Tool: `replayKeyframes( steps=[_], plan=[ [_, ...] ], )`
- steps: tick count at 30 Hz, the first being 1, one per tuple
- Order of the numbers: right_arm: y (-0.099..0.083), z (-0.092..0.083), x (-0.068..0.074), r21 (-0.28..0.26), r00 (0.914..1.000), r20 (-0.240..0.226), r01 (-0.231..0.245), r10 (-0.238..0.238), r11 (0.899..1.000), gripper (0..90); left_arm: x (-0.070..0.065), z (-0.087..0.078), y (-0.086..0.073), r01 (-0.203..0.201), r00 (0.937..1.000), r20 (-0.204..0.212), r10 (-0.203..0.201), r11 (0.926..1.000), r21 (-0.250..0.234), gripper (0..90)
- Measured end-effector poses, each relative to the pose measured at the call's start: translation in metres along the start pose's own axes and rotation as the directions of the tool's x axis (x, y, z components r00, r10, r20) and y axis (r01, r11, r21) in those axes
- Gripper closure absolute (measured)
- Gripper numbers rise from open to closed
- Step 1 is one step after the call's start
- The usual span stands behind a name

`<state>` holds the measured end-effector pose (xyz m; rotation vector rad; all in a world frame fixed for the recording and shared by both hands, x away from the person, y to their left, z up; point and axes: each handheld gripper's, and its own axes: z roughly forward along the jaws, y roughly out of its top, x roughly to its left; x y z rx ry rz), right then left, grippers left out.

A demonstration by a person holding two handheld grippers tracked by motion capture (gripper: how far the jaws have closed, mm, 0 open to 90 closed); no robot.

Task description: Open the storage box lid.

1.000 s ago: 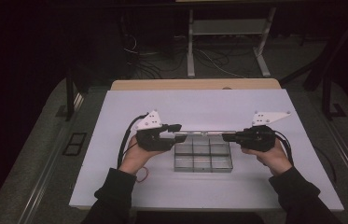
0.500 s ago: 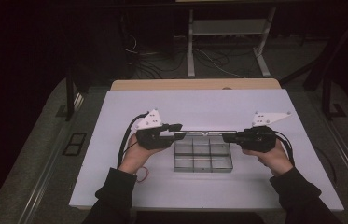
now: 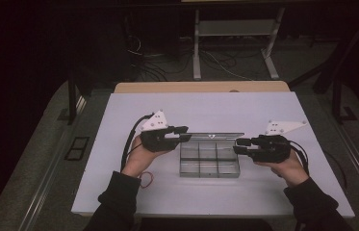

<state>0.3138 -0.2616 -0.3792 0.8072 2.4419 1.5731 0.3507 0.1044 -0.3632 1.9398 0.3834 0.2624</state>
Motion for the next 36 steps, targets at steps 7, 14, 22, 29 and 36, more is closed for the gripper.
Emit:
replayKeyframes(
  steps=[7,14,22,29,36],
  plan=[
    [-0.014,-0.006,0.002,0.015,0.9975,0.068,-0.022,0.021,1.0,45.4,0.006,0.001,0.002,0.003,1.0,0.006,-0.003,1.0,-0.008,68.4],
    [-0.034,-0.009,0.004,0.051,0.9929,0.113,-0.043,0.037,0.998,40.2,0.012,0.002,0.004,0.0,1.0,0.008,0.001,0.9999,-0.012,70.4],
    [-0.053,-0.015,0.003,0.066,0.9828,0.176,-0.068,0.055,0.996,33.9,0.018,0.004,0.006,0.01,0.9999,0.013,-0.01,0.9998,-0.018,71.3],
    [-0.071,-0.017,0.007,0.06,0.9752,0.208,-0.09,0.075,0.994,27.8,0.025,0.005,0.008,0.022,0.9996,0.018,-0.021,0.9996,-0.019,71.8],
    [-0.08,-0.014,0.013,0.05,0.9703,0.226,-0.099,0.086,0.994,23.4,0.031,0.007,0.011,0.028,0.9993,0.023,-0.028,0.9994,-0.021,72.3]
  ],
)
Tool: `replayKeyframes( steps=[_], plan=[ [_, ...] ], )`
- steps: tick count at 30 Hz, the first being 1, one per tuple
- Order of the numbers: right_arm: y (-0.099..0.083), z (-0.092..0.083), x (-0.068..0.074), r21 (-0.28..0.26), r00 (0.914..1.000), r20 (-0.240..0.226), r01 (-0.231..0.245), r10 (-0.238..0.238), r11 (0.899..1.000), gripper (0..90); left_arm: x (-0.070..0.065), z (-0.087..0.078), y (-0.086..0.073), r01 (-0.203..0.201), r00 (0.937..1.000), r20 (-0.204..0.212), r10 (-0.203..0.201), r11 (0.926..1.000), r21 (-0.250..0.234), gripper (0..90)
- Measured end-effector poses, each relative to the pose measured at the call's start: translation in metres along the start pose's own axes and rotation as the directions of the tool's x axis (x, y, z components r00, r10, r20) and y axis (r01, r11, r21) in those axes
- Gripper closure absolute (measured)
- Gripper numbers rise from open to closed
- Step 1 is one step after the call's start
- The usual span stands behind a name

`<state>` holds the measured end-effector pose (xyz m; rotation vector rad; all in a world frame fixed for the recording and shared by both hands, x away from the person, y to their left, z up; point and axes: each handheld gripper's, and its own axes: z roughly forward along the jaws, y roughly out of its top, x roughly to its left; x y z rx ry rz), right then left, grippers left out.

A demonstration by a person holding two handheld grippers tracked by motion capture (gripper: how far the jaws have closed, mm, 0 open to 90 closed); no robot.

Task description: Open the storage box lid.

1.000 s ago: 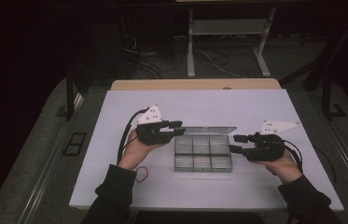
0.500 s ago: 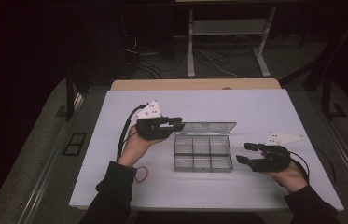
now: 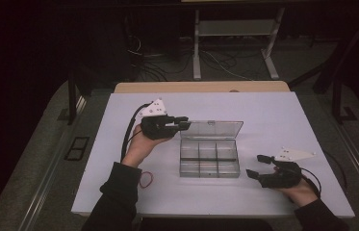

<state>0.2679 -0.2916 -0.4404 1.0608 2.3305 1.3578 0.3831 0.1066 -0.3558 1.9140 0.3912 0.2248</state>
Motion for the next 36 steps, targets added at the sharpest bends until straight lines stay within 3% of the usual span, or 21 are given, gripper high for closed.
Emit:
replayKeyframes(
  steps=[22,36],
  plan=[
    [-0.011,-0.002,0.003,0.005,1.0,0.004,-0.004,0.004,1.0,23.3,0.023,0.006,0.007,0.033,0.999,0.029,-0.034,0.9994,0.008,74.1],
    [-0.011,-0.002,0.002,0.005,0.9999,0.006,-0.008,0.008,1.0,23.3,0.037,0.014,0.011,0.053,0.9985,0.013,-0.054,0.9984,0.02,74.7]
  ],
)
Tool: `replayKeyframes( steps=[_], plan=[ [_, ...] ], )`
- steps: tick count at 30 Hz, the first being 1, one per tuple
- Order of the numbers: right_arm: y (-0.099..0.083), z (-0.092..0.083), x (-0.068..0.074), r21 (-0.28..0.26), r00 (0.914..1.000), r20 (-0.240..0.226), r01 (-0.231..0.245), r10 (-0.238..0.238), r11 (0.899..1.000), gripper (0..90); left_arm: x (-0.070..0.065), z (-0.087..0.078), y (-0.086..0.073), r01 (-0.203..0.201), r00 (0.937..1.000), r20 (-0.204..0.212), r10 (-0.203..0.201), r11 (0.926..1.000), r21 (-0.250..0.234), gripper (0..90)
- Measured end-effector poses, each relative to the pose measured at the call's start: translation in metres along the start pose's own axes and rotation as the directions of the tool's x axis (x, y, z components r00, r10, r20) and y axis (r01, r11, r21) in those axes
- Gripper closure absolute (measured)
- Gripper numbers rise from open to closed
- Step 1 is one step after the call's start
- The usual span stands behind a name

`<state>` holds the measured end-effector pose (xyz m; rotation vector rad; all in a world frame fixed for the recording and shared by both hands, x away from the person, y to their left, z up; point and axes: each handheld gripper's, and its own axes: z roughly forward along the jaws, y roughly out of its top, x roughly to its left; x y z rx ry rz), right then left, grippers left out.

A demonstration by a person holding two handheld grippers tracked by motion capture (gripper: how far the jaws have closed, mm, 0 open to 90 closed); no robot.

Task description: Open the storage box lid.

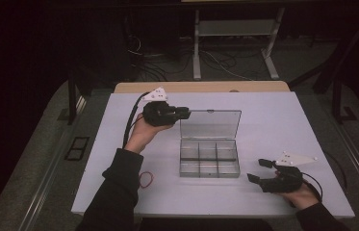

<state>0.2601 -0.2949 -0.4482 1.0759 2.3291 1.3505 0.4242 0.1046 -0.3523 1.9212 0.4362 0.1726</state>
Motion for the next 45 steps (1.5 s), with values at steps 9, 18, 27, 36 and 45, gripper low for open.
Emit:
replayKeyframes(
  steps=[9,18,27,36,45],
  plan=[
    [0.0,0.0,0.0,-0.001,1.0,-0.002,0.0,0.0,1.0,23.3,0.009,0.005,0.001,0.015,0.9999,-0.008,-0.015,0.9999,0.008,74.3],
    [0.0,0.0,0.0,0.002,1.0,-0.005,-0.002,0.002,1.0,23.4,0.017,0.01,0.001,0.028,0.9994,-0.021,-0.027,0.9995,0.018,72.3],
    [0.0,0.0,0.0,0.003,1.0,-0.001,-0.002,0.002,1.0,23.5,0.025,0.016,-0.001,0.053,0.998,-0.035,-0.052,0.9984,0.019,69.7],
    [0.0,0.0,-0.001,0.005,1.0,0.009,-0.003,0.003,1.0,23.7,0.033,0.024,-0.003,0.072,0.9961,-0.052,-0.071,0.997,0.028,65.9],
    [-0.001,0.0,-0.001,0.006,1.0,0.008,-0.003,0.003,1.0,23.7,0.036,0.029,-0.004,0.069,0.9954,-0.07,-0.066,0.9968,0.04,62.3]
  ],
)
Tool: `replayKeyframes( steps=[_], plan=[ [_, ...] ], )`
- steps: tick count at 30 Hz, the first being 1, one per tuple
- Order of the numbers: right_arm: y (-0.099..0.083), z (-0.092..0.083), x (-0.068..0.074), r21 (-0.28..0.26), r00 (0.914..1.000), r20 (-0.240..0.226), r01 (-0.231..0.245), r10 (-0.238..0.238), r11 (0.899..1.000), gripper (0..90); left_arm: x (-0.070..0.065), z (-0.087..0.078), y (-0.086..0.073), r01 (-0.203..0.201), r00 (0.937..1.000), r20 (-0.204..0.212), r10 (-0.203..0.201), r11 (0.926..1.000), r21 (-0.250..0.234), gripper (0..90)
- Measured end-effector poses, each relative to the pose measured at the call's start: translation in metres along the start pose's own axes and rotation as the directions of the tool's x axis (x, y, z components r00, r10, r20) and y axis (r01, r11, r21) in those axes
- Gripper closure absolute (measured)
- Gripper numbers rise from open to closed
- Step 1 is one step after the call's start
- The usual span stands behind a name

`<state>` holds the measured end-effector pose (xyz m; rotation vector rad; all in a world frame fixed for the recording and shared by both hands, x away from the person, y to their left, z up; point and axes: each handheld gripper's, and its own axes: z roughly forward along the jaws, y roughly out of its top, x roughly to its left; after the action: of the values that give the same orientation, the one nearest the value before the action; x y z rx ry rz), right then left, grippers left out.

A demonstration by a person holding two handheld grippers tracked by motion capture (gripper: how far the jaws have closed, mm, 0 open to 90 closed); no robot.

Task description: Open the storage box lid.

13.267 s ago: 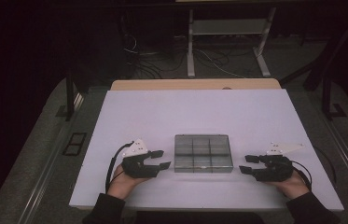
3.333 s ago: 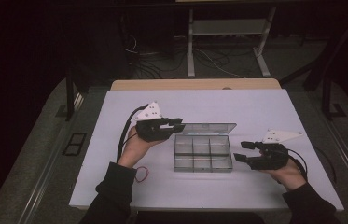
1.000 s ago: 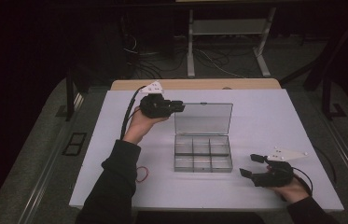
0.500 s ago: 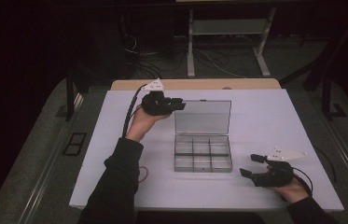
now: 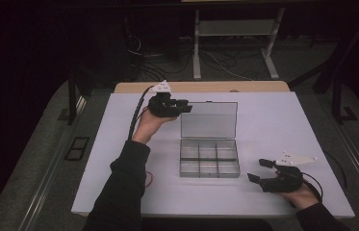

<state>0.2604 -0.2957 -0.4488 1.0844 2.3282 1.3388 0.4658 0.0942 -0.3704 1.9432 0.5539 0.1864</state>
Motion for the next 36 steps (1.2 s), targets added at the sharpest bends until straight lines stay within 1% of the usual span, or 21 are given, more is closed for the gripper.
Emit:
replayKeyframes(
  steps=[1,2,3,10,16,17,19,25,26,27,31,36],
  plan=[
    [0.0,0.0,0.0,0.001,1.0,-0.001,0.001,-0.001,1.0,23.7,0.0,0.001,0.0,0.006,1.0,-0.003,-0.006,1.0,-0.007,61.8],
    [0.0,0.0,0.0,0.001,1.0,-0.002,0.001,-0.001,1.0,23.7,0.0,0.001,0.0,0.001,1.0,-0.006,-0.001,1.0,0.0,61.4],
    [0.0,0.0,0.0,0.0,1.0,-0.002,0.002,-0.002,1.0,23.7,0.001,0.002,-0.001,0.001,1.0,-0.007,-0.001,1.0,-0.002,61.0],
    [0.0,0.0,0.0,0.0,1.0,-0.001,0.002,-0.002,1.0,23.7,0.004,0.008,-0.004,0.012,0.9997,-0.022,-0.012,0.9999,-0.004,57.7],
    [0.0,0.0,0.0,0.0,1.0,-0.002,0.003,-0.003,1.0,23.7,0.006,0.013,-0.006,0.022,0.9991,-0.036,-0.022,0.9997,0.001,54.8],
    [0.0,0.0,0.0,0.0,1.0,-0.003,0.003,-0.003,1.0,23.7,0.007,0.014,-0.006,0.019,0.9991,-0.037,-0.019,0.9998,0.007,54.3],
    [0.0,0.0,0.0,0.0,1.0,-0.003,0.004,-0.004,1.0,23.6,0.007,0.015,-0.007,0.028,0.9988,-0.04,-0.028,0.9996,0.004,53.5],
    [0.0,0.0,0.0,0.0,1.0,-0.003,0.004,-0.004,1.0,23.7,0.009,0.02,-0.01,0.031,0.9983,-0.049,-0.03,0.9995,0.011,50.8],
    [0.0,0.0,0.0,0.0,1.0,-0.004,0.004,-0.004,1.0,23.7,0.009,0.02,-0.01,0.038,0.9981,-0.05,-0.037,0.9992,0.01,50.3],
    [0.0,0.0,0.0,0.0,1.0,-0.004,0.003,-0.003,1.0,23.7,0.01,0.021,-0.011,0.034,0.9981,-0.051,-0.034,0.9993,0.015,49.9],
    [0.0,0.001,0.0,0.0,1.0,-0.006,0.003,-0.003,1.0,23.7,0.011,0.024,-0.013,0.045,0.9975,-0.056,-0.044,0.9989,0.016,48.1],
    [0.0,0.0,0.0,0.001,1.0,-0.006,-0.001,0.001,1.0,23.7,0.011,0.028,-0.014,0.044,0.9967,-0.069,-0.042,0.9988,0.022,45.1]
  ],
)
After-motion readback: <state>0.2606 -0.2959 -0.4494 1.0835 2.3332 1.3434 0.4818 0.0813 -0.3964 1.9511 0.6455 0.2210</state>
